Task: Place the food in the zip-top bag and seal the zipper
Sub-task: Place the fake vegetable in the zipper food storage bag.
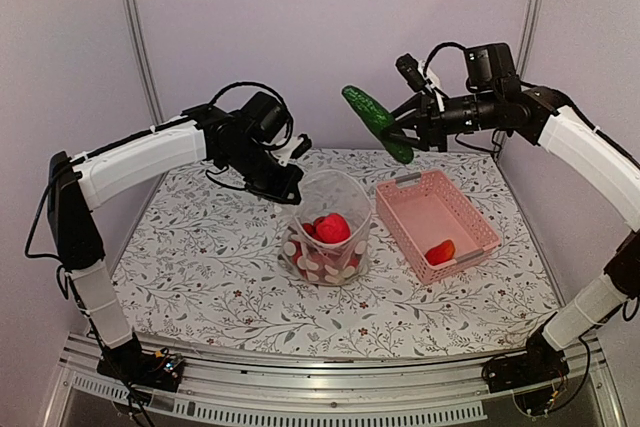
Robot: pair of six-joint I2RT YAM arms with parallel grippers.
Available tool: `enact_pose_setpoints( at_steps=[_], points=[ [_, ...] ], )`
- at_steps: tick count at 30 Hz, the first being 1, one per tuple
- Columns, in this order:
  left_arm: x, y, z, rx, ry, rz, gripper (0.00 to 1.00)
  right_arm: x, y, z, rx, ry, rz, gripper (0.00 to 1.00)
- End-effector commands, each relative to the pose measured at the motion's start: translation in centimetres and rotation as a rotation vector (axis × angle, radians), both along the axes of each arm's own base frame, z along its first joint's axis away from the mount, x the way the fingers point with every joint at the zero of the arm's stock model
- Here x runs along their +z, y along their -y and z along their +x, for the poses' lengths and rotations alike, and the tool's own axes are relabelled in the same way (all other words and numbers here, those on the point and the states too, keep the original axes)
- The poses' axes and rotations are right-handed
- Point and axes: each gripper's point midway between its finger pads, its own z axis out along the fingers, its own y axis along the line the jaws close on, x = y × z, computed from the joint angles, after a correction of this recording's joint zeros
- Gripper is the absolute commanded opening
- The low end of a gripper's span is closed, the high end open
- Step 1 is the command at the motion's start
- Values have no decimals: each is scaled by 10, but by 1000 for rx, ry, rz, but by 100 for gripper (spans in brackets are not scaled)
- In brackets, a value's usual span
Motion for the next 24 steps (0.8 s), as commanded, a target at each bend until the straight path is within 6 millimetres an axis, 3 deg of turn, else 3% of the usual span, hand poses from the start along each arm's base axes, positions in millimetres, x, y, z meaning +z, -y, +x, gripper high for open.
enact_pose_setpoints(
  at_steps=[1,7,12,24],
  points=[
    [9,-2,3,16,3,-19,0,13,-34,-35,160,-10,48,21],
    [11,-5,1,20,5,-19,0,0,-70,-58,281,-50,41,21],
    [19,-2,-7,2,-16,-62,0,-19,-88,-63,317,-88,16,21],
    [22,-4,-8,0,-2,-63,0,-70,-102,-70,353,-174,-43,21]
  ],
)
